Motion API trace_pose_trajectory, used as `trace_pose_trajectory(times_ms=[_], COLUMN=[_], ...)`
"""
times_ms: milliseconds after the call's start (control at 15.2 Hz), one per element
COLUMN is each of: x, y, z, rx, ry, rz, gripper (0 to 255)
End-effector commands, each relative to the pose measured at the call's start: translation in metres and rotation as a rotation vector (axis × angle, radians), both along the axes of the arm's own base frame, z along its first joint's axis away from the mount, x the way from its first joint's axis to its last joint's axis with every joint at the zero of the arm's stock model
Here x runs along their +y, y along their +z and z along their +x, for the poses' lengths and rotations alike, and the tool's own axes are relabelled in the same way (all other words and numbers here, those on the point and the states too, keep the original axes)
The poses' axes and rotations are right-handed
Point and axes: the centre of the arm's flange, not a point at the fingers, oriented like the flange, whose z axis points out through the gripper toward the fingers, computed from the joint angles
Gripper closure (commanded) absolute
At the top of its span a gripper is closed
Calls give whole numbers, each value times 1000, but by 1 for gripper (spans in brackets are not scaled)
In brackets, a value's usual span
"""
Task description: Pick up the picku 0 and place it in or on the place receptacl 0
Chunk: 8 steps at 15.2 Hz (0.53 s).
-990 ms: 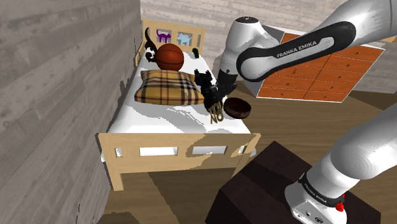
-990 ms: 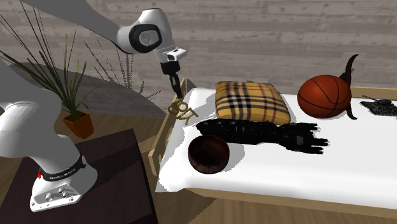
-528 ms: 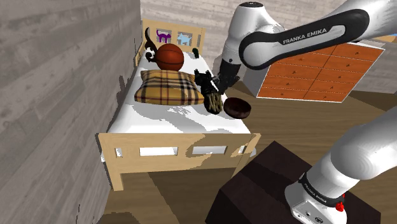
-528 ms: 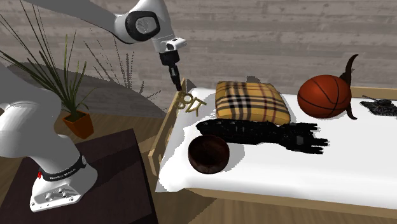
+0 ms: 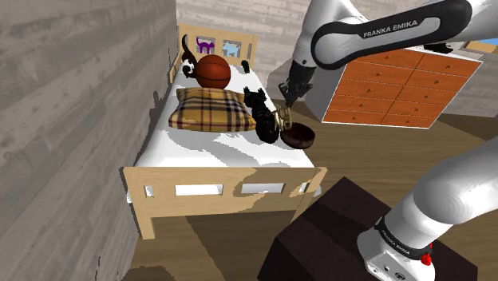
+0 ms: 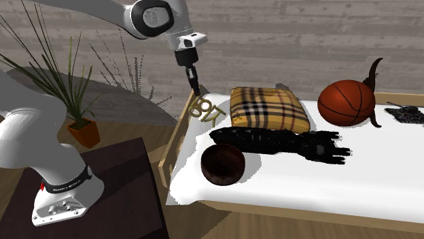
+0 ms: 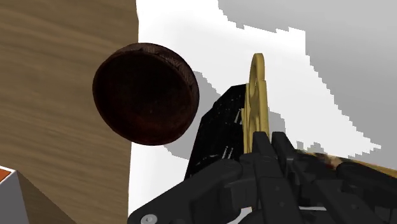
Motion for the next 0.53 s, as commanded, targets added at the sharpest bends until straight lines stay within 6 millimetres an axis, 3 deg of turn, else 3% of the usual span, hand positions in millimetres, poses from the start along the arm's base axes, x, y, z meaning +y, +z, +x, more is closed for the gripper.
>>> trace_pose_trajectory(times_ms=[0, 462], x=[-27, -121], y=[7, 36], z=[3, 12], rx=[0, 0], ry=[2, 2], rz=[0, 0], gripper=[255, 255])
